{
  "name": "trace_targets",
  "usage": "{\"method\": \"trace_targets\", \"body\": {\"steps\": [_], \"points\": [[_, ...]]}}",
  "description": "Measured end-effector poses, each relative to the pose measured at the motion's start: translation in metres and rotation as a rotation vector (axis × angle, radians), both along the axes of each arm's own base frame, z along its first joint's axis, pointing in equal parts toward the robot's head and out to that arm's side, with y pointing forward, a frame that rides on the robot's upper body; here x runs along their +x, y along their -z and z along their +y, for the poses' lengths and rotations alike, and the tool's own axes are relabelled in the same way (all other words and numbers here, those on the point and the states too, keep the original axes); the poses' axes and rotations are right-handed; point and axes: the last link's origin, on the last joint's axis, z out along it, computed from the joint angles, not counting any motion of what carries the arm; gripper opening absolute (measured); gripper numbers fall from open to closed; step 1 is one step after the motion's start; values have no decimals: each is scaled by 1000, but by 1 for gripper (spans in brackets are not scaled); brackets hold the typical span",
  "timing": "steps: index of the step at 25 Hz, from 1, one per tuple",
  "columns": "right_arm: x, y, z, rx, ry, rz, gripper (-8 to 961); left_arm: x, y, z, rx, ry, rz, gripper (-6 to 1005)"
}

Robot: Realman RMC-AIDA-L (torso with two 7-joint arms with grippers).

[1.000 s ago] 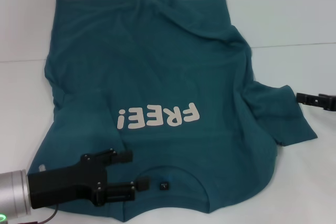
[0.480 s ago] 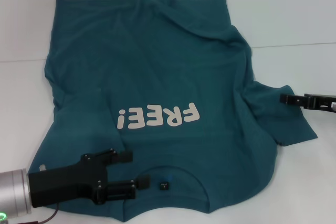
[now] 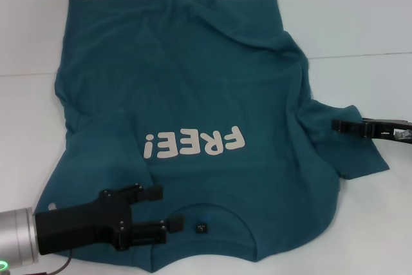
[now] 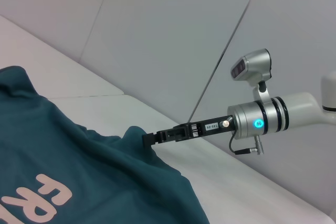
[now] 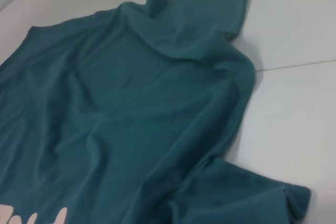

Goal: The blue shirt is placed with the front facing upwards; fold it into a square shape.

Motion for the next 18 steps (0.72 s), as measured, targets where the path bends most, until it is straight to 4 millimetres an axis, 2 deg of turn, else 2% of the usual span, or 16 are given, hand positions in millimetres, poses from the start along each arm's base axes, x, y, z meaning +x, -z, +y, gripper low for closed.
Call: {"method": "trace_targets", "body": {"steps": [11, 18], "points": [[1, 1, -2, -4, -1, 5, 884, 0, 0, 0, -2, -5, -1, 920], [2, -14, 0, 33, -8, -13, 884, 0, 1, -1, -3, -6, -3, 919]]}}
